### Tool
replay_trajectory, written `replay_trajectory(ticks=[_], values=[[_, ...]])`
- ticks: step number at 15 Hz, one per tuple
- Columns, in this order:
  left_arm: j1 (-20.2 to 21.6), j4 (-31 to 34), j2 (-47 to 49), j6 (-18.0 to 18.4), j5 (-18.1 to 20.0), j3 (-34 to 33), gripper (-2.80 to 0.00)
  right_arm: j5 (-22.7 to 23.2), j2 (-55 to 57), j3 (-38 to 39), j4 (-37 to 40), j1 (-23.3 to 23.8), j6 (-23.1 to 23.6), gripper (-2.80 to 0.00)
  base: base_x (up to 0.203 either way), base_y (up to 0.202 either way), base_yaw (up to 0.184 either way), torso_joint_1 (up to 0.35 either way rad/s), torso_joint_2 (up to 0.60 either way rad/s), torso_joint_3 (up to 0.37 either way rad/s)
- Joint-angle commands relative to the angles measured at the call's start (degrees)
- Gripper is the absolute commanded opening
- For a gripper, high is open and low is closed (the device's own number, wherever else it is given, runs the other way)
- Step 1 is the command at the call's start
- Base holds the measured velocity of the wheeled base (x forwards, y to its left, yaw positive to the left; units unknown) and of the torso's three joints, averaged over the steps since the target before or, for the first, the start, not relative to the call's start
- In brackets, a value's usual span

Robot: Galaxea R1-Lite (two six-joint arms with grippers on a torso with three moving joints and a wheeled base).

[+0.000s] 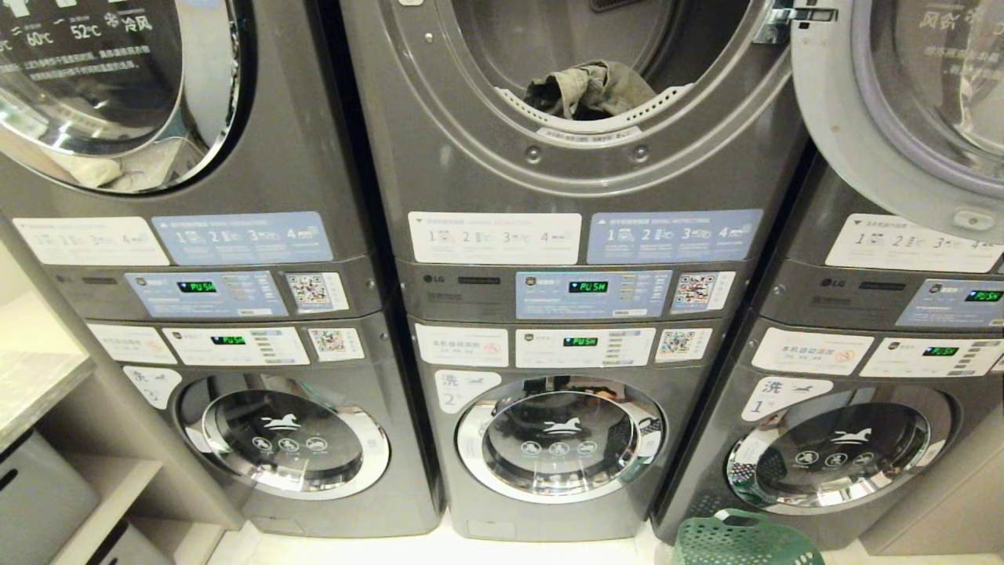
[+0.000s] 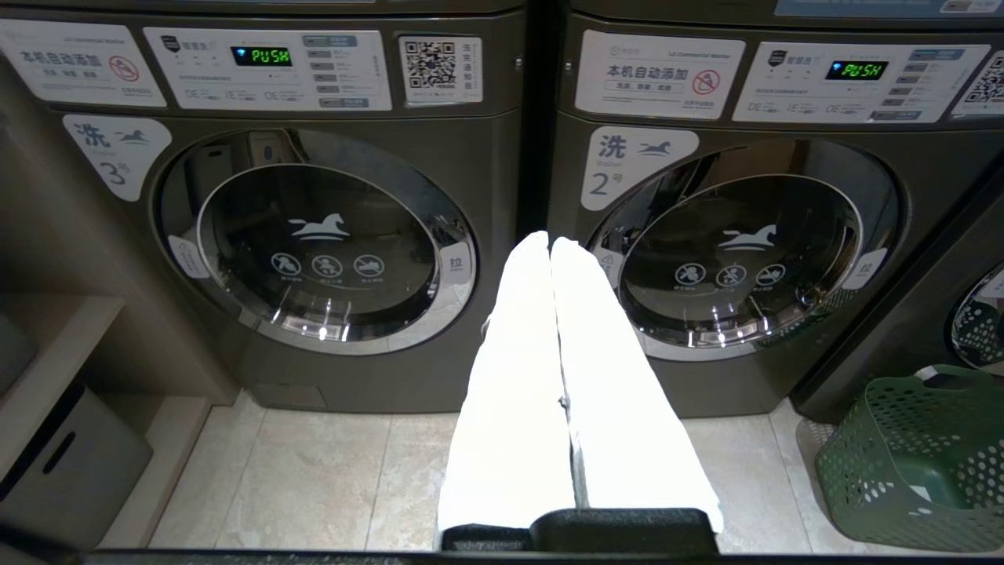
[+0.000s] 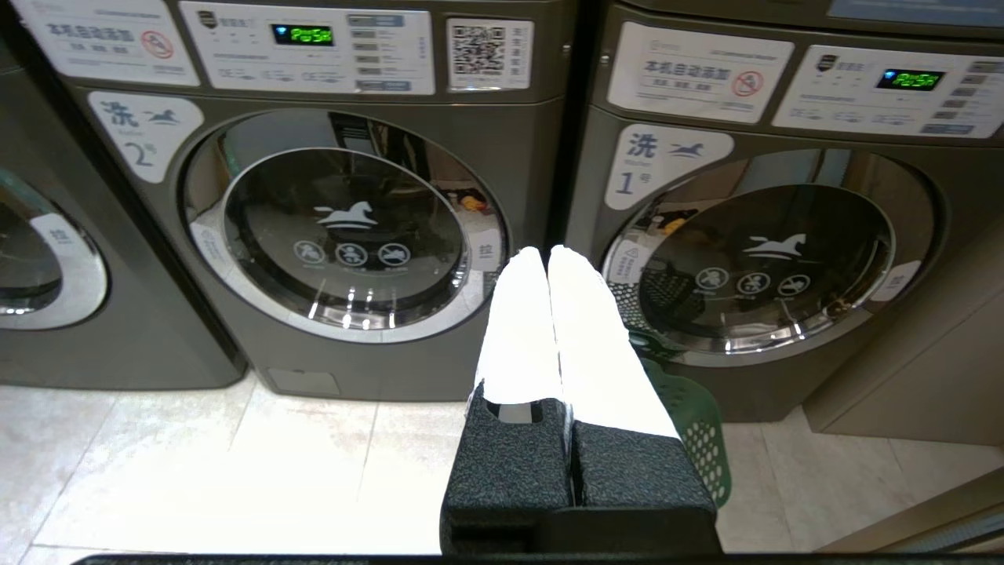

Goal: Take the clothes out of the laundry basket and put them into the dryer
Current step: Close the dryer

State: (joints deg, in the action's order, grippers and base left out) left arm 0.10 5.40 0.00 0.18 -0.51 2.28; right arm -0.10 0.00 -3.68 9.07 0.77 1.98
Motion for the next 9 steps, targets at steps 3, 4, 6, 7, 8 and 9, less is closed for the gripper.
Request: replay_trajectory(ticks=[3,4,6,7,8,9], values=[[0.0,0.0,0.1,0.0,0.0,0.0,-2.80,0.0,0.1,0.0,0.1,0.0,0.0,-2.80,0.000,-0.197,0.002,0.002,0.00,0.006],[0.0,0.0,0.1,0.0,0.0,0.0,-2.80,-0.1,0.1,0.0,0.1,0.0,0.0,-2.80,0.000,-0.191,0.000,0.000,0.00,0.002],[0.0,0.0,0.1,0.0,0.0,0.0,-2.80,0.0,0.1,0.0,0.1,0.0,0.0,-2.80,0.000,-0.196,0.002,0.001,0.01,0.004],[0.0,0.0,0.1,0.0,0.0,0.0,-2.80,0.0,0.1,0.0,0.1,0.0,0.0,-2.80,0.000,-0.194,0.003,-0.002,0.00,0.003],[0.0,0.0,0.1,0.0,0.0,0.0,-2.80,-0.1,0.1,0.0,0.1,0.0,0.0,-2.80,0.000,-0.191,0.003,0.002,0.01,0.002],[0.0,0.0,0.1,0.0,0.0,0.0,-2.80,-0.1,0.1,0.0,0.1,0.0,0.0,-2.80,0.000,-0.196,0.002,0.007,0.01,0.012]])
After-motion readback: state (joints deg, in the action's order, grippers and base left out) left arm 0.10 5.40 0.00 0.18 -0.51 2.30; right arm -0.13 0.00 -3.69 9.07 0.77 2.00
